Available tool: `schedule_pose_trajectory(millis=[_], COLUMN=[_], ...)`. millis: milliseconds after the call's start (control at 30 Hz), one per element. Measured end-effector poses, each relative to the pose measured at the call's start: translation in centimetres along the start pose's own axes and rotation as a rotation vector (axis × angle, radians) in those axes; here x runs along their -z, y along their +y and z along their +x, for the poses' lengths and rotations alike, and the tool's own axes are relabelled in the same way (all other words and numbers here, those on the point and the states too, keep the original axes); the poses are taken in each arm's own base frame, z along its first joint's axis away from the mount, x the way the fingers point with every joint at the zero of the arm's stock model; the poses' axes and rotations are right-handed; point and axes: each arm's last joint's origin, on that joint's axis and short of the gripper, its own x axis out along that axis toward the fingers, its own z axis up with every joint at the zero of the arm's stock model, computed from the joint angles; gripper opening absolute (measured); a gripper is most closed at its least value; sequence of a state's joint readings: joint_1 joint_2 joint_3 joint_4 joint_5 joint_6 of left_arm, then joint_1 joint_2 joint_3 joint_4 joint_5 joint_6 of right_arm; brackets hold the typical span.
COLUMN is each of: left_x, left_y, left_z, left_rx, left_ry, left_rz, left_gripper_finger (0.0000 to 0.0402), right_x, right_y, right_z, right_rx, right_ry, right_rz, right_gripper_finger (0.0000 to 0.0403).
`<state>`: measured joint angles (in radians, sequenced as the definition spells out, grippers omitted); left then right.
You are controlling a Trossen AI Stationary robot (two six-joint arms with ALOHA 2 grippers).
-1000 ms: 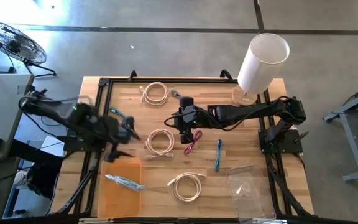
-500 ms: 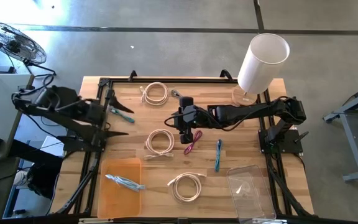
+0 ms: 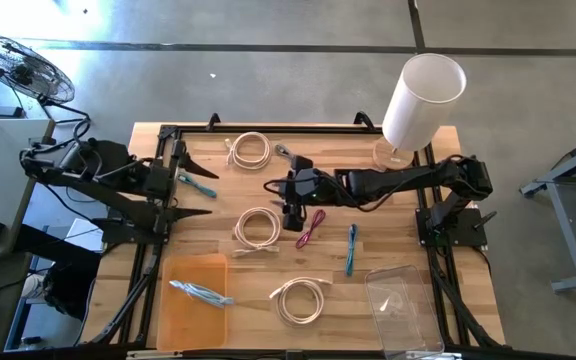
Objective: Pick & Place USB Port
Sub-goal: Put the right blue USB cable into the transparent bin
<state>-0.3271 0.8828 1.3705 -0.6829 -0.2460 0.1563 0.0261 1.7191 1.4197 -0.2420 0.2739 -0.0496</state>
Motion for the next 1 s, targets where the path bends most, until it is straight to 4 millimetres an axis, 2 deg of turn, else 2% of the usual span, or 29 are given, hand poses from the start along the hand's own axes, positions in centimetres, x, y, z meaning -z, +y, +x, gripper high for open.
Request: schedule_pose_trajectory(millis=[300,633,767,1000], left_x=[0.1,0.4,0.6,1.3], left_y=[-0.2,-0.8,-0.9,-0.4], left_z=[0.8,3.4,4.1,3.9], left_rx=[0.003,-0.022,-0.081,-0.229], left_ry=[0.018,0.091,0.126,0.227], left_rz=[0.001,0.019,0.045,0.228], left_gripper_finger=[0.0340,0.0340,0.0340,0.0340], right_x=[-0.1,-0.3,-0.4,-1.1], right_y=[-0.1,-0.1,-0.3,-0.7], right_z=[0.0,0.0,-0.3,-4.0], right_rx=[0.037,0.046,0.066,0.175], right_ry=[-0.013,-0.027,-0.022,0.015], right_rz=[-0.026,-0.075,-0.095,-0.169], right_gripper_finger=[0.0200,0.0201,0.0200,0.0188])
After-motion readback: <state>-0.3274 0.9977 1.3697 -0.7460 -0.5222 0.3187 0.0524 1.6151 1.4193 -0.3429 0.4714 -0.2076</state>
